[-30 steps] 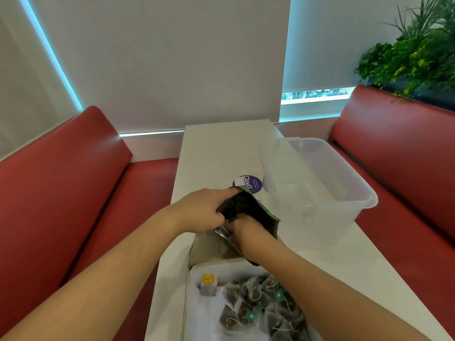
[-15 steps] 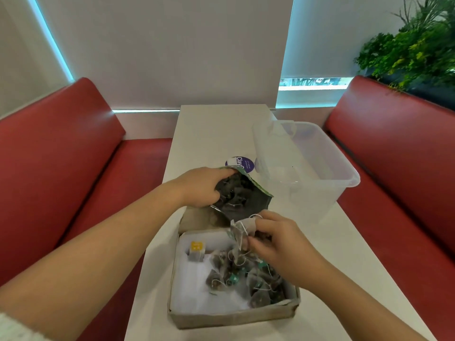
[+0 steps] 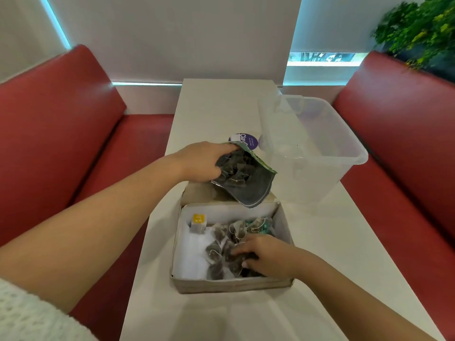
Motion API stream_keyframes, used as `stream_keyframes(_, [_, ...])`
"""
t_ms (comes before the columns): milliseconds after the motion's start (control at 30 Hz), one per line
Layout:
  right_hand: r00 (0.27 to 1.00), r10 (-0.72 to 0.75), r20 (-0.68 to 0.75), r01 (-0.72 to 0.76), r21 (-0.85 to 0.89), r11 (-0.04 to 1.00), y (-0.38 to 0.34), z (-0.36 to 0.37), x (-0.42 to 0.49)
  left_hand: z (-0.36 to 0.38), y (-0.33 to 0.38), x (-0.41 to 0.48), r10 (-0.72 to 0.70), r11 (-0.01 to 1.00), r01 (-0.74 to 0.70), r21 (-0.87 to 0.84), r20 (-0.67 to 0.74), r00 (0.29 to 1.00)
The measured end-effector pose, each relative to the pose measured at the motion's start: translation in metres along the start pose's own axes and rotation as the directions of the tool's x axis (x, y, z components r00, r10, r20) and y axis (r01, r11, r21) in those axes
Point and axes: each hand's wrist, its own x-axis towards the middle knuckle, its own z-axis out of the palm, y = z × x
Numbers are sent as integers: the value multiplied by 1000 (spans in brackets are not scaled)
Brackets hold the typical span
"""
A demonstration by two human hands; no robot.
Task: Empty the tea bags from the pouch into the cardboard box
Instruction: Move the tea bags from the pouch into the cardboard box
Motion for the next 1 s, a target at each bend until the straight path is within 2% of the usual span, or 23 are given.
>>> stream_keyframes(133, [989, 29, -145, -24, 37, 999, 2, 3, -1, 1, 0, 0, 0, 1000, 0, -5, 5, 1000])
stream_keyframes(200, [985, 41, -168, -40, 12, 999, 1, 2, 0, 1, -1, 1, -1, 1000, 1, -11, 8, 1000])
stream_keyframes(367, [999, 35, 2, -35, 115, 993, 1, 6, 0, 0, -2, 1, 0, 999, 0, -36, 9, 1000])
stream_keyframes(500, [1000, 19, -11, -18, 109, 994, -3, 1, -1, -1, -1, -1, -2, 999, 2, -49, 14, 1000])
stream_keyframes(600, [968, -31, -248, 52, 75, 996, -10, -10, -5, -2, -2, -1, -7, 999, 7, -42, 9, 1000])
stream_keyframes(667, [898, -52, -437, 94, 74, 993, -14, -21, -7, -3, -3, 0, -13, 999, 14, -45, 9, 1000])
stream_keyframes(733, [798, -104, -593, 128, -1, 992, -18, -34, -4, -5, -2, 1, -20, 998, 21, -67, 10, 1000])
stream_keyframes(800, [721, -143, -678, 128, -72, 989, -20, -48, 9, -8, -1, 2, -18, 996, 19, -87, 13, 1000])
stream_keyframes(833, [717, -134, -684, 103, -87, 991, -20, -55, 20, -10, 0, 2, -15, 996, 17, -91, 18, 1000])
stream_keyframes(933, [825, -32, -564, -41, -115, 992, -18, -77, 62, -14, 4, 2, 0, 996, 3, -87, 36, 999])
stream_keyframes(1000, [902, 147, -407, -208, -109, 972, -19, -90, 90, -17, 8, 3, 14, 997, -11, -76, 41, 999])
